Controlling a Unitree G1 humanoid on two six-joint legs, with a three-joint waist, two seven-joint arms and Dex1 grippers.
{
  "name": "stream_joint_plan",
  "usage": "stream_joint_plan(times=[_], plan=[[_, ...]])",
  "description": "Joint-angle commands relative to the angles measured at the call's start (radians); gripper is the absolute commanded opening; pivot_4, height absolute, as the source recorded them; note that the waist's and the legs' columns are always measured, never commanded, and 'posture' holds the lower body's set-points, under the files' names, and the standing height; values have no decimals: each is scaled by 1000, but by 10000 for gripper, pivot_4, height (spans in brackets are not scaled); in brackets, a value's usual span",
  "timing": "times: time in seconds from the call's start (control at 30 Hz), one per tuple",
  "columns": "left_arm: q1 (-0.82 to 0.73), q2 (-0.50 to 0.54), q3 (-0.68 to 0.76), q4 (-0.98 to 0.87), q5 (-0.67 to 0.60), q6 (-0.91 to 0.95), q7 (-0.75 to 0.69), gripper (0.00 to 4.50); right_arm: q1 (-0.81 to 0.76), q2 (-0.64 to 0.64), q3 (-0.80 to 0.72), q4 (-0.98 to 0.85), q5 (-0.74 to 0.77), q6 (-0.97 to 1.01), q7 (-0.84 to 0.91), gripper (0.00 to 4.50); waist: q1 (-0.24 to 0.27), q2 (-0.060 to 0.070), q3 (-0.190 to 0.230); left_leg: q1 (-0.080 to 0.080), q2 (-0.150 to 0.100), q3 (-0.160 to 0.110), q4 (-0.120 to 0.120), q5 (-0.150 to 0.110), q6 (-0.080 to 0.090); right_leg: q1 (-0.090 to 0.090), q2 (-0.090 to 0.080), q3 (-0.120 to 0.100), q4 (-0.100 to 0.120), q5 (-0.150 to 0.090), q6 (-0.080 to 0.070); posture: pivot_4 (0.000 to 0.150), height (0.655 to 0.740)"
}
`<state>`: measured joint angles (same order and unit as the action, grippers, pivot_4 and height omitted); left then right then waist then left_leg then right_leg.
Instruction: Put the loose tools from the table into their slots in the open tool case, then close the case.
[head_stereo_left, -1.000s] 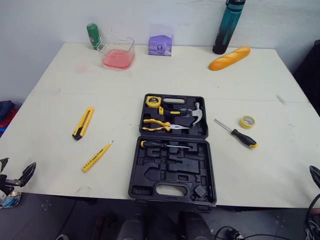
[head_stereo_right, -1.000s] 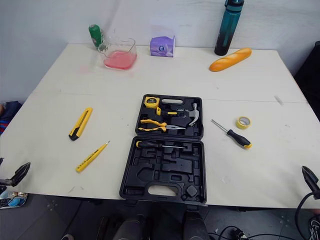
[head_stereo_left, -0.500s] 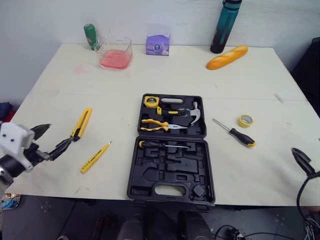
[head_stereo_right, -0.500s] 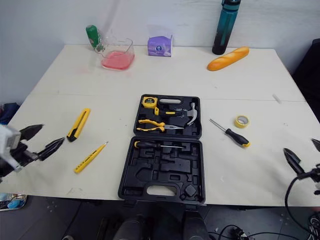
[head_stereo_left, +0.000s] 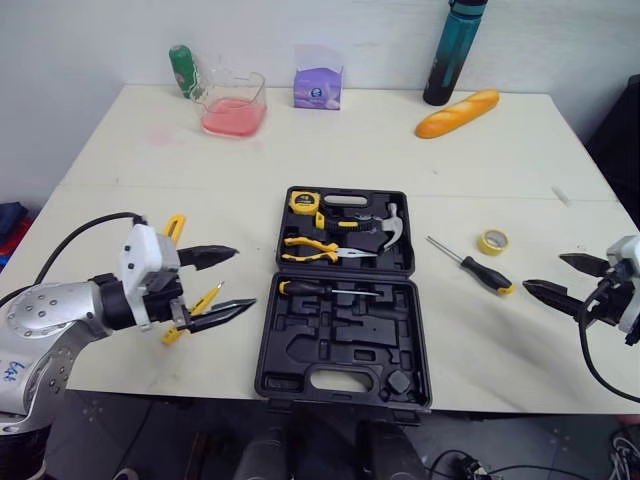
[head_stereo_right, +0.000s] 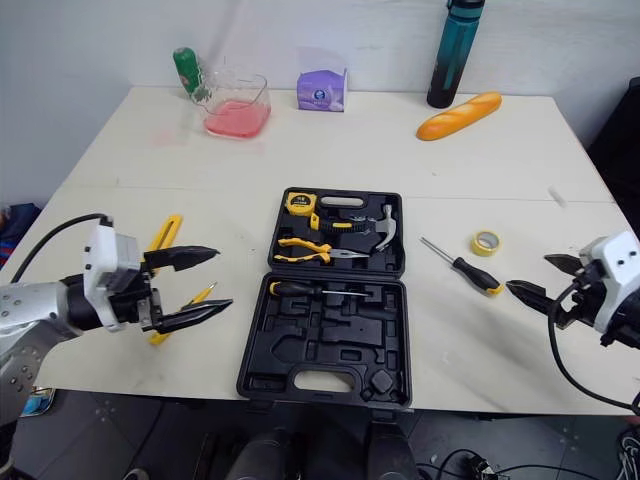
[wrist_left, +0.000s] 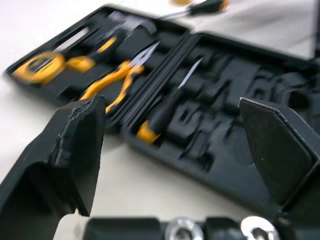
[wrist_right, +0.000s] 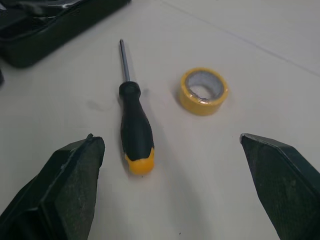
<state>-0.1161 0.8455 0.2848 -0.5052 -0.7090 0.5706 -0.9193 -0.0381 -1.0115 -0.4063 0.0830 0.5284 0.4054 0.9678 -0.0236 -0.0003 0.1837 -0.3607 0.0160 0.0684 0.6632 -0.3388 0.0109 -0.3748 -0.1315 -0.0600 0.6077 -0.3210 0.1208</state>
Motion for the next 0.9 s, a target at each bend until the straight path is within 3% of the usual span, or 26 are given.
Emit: stream_joint_plan(times=[0.03, 0.23, 0.5, 0.9], plan=[[-48, 23, -23, -74, -186, 145, 0, 44368, -61, -64, 76, 25, -20, 93, 66, 45000, 0, 0, 0, 0, 0, 0, 0, 0, 1, 0, 0, 0, 1, 0, 0, 1500, 7400], [-100, 0, -89, -109, -153, 110, 0, 44368, -222, -33, 203, 157, -117, 31, 100, 45000, -3, 0, 0, -4, -2, 1, 5, 2, 3, -1, 2, -5, 0, 1, 2, 1500, 7400], [-122, -2, -134, -115, -131, 106, 9, 44368, -324, 16, 260, 282, -176, -17, 129, 45000, 2, 0, 1, -6, -3, -1, 5, 4, 2, -2, 3, -8, 1, 1, 3, 1500, 7400], [-113, 0, -141, -120, -117, 102, 13, 44368, -344, 57, 311, 253, -221, -5, 128, 45000, 2, 0, 1, -7, -3, -3, 7, 4, 2, -2, 4, -11, 2, 2, 3, 1500, 7400]])
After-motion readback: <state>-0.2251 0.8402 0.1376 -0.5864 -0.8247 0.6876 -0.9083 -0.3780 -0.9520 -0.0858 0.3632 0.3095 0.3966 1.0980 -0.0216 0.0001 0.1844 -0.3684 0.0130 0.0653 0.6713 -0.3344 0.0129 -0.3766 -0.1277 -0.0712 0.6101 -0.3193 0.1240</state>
